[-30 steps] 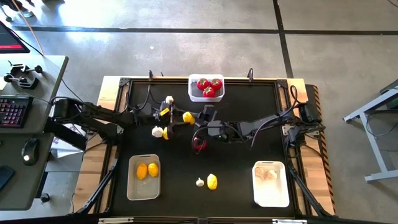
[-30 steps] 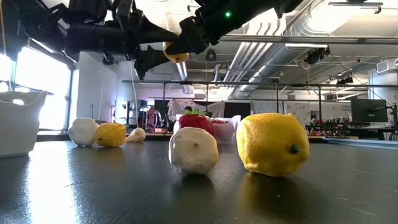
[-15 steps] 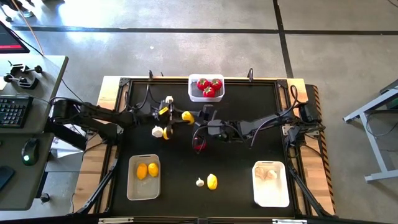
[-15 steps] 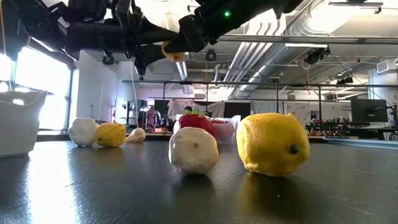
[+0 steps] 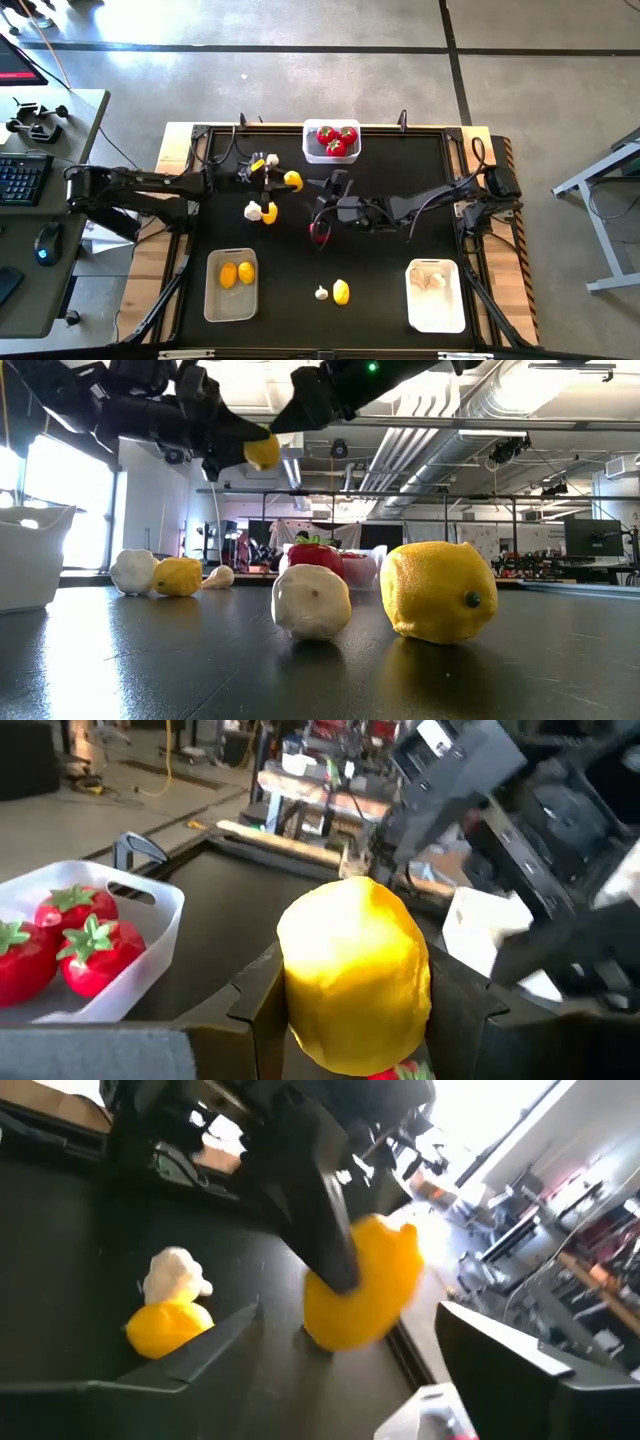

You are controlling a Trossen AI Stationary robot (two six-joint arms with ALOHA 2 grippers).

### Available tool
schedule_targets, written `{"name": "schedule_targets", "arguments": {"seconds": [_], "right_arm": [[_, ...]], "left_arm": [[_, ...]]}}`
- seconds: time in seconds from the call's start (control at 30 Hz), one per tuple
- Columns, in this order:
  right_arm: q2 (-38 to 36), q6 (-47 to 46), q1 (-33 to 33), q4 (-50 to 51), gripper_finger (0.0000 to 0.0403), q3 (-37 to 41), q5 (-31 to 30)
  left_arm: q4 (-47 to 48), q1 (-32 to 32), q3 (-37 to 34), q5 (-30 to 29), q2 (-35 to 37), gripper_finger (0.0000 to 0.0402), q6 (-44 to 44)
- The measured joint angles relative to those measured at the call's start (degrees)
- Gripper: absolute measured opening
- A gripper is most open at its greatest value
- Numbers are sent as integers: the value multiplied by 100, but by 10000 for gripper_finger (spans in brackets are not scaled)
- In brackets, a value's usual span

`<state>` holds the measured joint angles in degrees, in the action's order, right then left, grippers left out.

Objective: Sort produce into baskets
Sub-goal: Put the yellow lemon into the gray bin

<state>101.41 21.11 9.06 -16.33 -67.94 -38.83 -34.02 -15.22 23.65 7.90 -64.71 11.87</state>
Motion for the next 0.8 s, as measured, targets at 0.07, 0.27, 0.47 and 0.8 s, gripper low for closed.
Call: {"name": "schedule_targets", "arguments": {"seconds": [0.07,0.27,0.47,0.8], "right_arm": [[-48,-282,-44,304,256,0,14],[-57,-1062,-408,826,127,120,1146],[-51,-1233,-846,-508,9,900,2942],[-51,-1775,-1062,-1880,19,1868,2999]], "left_arm": [[329,-31,-4,62,219,152,-93],[1900,-5,276,79,964,152,-309],[3612,371,888,80,1415,152,-506],[6191,1354,2012,33,1504,150,-88]]}}
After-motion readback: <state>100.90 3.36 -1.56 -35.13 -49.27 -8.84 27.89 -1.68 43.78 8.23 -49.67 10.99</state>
